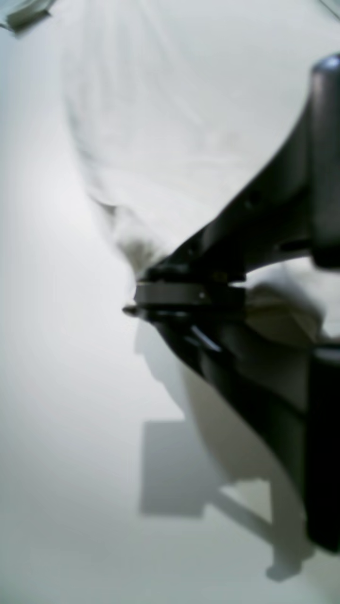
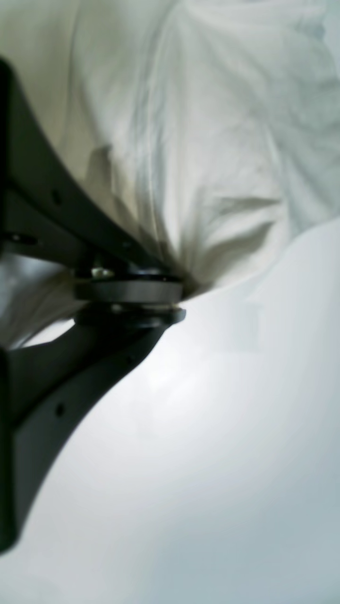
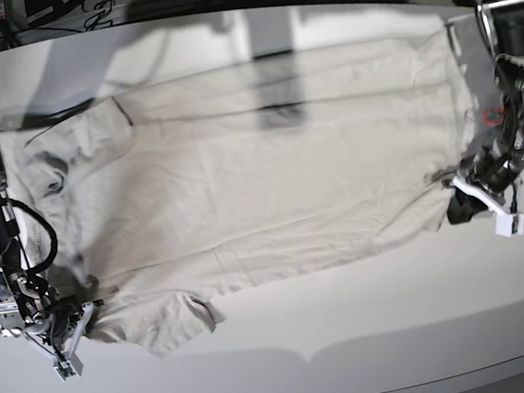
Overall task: Fold the T-shirt properly
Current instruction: 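Fold the shirt lengthwise with both grippers, bringing the side over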
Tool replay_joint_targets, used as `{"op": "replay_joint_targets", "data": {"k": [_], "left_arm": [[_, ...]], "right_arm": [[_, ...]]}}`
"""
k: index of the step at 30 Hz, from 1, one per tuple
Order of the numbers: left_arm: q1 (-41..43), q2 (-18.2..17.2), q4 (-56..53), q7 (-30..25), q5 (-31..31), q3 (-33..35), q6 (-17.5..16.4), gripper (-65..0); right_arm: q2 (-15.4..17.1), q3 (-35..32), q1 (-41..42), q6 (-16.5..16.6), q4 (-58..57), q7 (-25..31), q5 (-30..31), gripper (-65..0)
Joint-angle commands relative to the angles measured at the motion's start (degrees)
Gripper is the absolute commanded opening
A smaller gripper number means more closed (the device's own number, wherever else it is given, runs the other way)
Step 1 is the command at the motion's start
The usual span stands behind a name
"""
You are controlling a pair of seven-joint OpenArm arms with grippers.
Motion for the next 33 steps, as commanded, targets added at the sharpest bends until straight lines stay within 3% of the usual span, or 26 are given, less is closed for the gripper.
{"op": "replay_joint_targets", "data": {"k": [1,7,13,20,27,33], "left_arm": [[-1.84,-0.76,1.6,-1.03,-0.94,-0.28,-0.11,-65.0],[-2.6,-0.5,5.44,1.6,-0.92,-0.35,0.39,-65.0],[-2.6,-0.48,8.68,4.66,-0.94,-0.94,1.9,-65.0],[3.02,0.31,14.97,4.61,-1.16,-3.8,1.9,-65.0],[11.65,1.22,23.08,3.19,1.01,-4.96,6.29,-65.0],[17.2,1.27,29.33,2.82,0.92,-9.79,6.43,-65.0]], "right_arm": [[1.36,0.15,2.34,0.66,1.84,0.87,1.81,-65.0],[5.88,0.15,2.21,6.95,8.26,-3.39,9.27,-65.0],[12.15,0.15,0.11,7.1,15.43,-6.38,15.3,-65.0],[19.98,0.15,-9.55,6.99,29.99,-7.43,18.75,-65.0],[25.88,0.15,-18.88,0.24,42.6,-8.87,18.8,-65.0],[30.29,0.15,-23.52,-4.02,48.17,-8.85,18.73,-65.0]]}}
